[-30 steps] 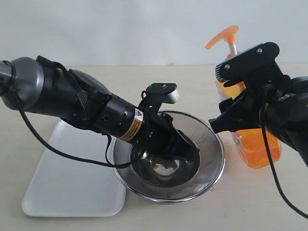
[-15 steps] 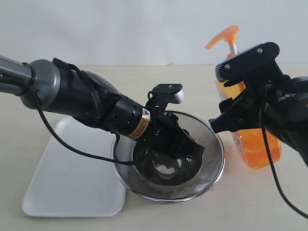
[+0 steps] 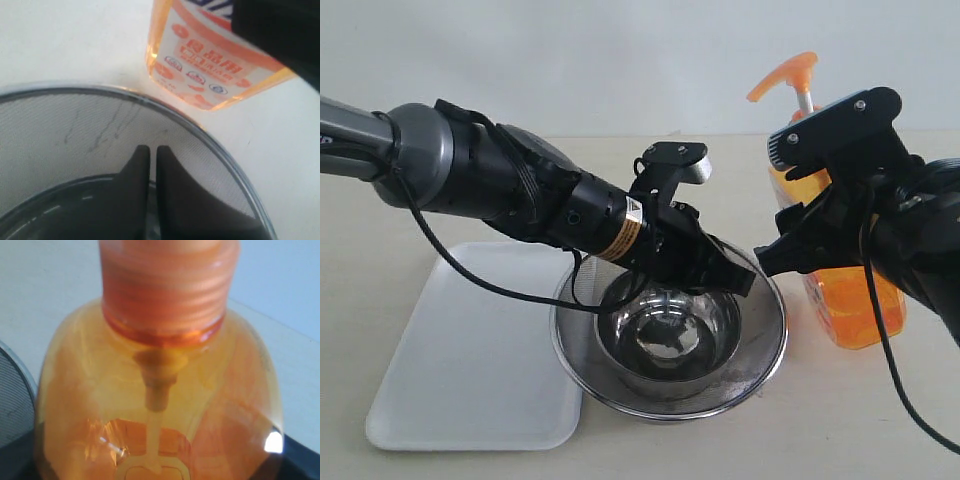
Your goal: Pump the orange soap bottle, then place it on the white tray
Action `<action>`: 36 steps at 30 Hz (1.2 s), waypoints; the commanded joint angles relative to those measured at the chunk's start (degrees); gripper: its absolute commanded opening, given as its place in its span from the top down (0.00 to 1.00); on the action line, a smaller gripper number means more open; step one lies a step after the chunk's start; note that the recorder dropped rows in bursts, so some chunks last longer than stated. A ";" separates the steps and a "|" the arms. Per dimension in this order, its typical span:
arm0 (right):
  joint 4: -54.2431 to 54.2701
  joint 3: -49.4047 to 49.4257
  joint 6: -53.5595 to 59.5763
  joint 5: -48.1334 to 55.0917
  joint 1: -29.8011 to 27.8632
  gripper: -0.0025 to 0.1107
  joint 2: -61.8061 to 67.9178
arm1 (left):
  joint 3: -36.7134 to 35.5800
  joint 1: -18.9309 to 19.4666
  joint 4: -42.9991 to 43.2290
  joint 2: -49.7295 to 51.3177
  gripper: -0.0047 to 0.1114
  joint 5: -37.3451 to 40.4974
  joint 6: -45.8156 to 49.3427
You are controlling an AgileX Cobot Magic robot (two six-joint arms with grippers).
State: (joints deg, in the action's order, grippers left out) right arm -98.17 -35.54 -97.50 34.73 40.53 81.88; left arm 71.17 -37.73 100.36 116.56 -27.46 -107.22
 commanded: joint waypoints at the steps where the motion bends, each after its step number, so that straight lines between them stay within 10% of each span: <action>1: -1.78 -0.50 0.42 3.22 -0.01 0.98 -0.59 | 0.69 -0.19 -0.41 0.17 0.92 -0.97 0.60; 36: -1.78 -0.50 0.25 3.21 -0.01 0.98 -0.59 | 0.21 -0.19 -0.41 3.26 0.92 -1.37 1.05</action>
State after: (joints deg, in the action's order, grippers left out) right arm -98.17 -35.54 -97.64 34.84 40.53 81.88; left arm 69.85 -37.73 100.36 118.61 -27.29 -106.21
